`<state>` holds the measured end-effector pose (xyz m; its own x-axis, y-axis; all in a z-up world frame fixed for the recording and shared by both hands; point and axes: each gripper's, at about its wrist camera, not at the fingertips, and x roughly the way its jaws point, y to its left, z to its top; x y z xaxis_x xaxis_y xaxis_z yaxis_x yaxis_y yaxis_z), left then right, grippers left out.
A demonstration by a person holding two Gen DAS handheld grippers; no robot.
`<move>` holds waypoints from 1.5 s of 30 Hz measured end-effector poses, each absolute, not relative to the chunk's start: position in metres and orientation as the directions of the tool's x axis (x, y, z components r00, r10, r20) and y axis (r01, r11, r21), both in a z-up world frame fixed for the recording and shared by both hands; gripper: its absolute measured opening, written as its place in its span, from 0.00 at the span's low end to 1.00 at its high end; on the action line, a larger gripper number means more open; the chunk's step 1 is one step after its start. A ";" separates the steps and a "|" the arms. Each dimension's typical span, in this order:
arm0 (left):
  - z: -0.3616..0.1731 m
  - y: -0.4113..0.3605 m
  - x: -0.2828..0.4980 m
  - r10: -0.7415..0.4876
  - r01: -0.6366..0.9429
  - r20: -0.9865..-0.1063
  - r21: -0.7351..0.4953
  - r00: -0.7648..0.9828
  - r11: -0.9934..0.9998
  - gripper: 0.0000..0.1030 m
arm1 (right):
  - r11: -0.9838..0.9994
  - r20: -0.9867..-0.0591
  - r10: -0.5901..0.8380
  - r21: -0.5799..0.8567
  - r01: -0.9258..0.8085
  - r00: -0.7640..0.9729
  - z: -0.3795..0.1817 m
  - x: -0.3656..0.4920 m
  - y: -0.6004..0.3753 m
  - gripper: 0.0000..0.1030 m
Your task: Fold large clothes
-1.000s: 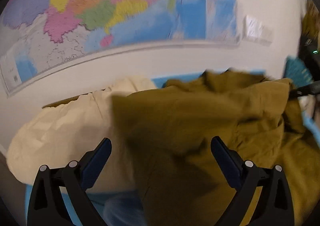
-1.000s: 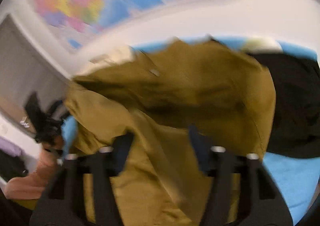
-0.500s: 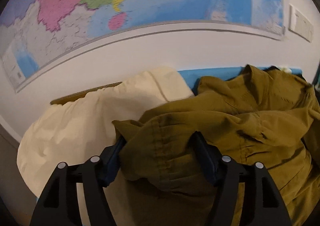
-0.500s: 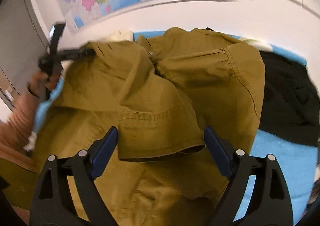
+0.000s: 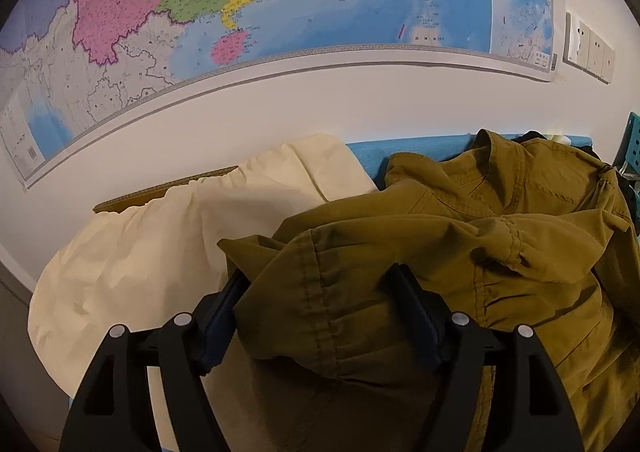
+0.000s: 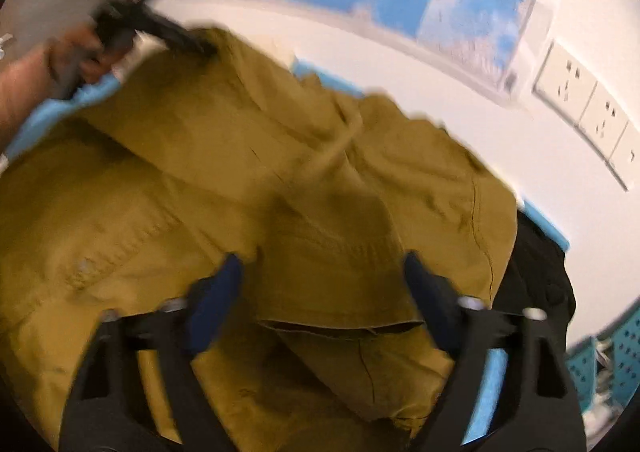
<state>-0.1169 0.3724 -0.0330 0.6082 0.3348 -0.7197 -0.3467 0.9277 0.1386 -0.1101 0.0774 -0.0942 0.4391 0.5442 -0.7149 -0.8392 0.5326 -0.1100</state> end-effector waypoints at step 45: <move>-0.031 0.331 -0.156 0.172 -0.096 -0.674 0.148 0.719 0.984 0.82 | 0.654 -0.636 0.694 0.363 -0.664 0.336 -0.090 -0.002 0.036 0.36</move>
